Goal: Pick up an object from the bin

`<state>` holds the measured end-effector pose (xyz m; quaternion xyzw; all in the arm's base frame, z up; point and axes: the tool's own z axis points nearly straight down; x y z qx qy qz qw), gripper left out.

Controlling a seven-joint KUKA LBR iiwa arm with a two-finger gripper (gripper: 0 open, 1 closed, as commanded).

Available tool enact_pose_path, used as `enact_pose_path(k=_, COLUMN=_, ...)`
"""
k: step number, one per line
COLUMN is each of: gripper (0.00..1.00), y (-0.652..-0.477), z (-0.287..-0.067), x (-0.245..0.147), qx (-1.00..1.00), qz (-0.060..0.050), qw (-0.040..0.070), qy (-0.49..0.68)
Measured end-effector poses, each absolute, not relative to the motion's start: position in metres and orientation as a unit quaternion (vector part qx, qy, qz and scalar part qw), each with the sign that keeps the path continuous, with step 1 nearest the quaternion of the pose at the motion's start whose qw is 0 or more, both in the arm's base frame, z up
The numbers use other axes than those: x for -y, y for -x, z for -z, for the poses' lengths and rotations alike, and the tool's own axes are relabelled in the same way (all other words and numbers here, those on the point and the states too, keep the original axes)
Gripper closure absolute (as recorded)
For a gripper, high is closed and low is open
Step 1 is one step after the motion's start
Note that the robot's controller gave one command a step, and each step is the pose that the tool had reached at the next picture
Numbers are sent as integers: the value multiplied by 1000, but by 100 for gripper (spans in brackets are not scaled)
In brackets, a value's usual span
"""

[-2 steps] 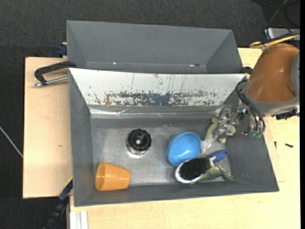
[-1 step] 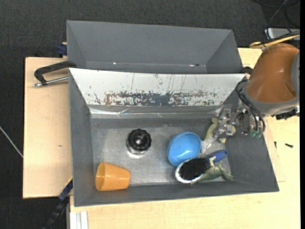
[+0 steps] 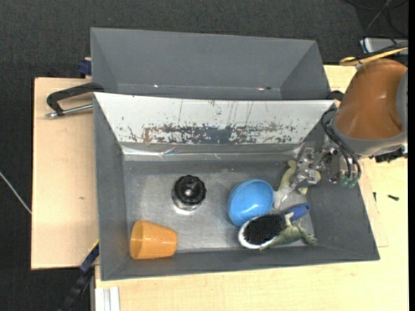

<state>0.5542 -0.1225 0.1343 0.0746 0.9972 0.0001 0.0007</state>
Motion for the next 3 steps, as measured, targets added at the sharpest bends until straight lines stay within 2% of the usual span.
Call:
enact_pose_path(k=1, gripper=100, y=-516, z=-118, x=35, qx=-1000, qz=-2, qw=0, qy=22)
enact_pose_path(k=2, gripper=0, y=-524, z=-123, x=38, qx=-1000, qz=0, qw=16, qy=18)
enact_pose_path(k=3, gripper=0, y=-518, z=-80, x=65, qx=-993, qz=-1, qw=31, qy=114)
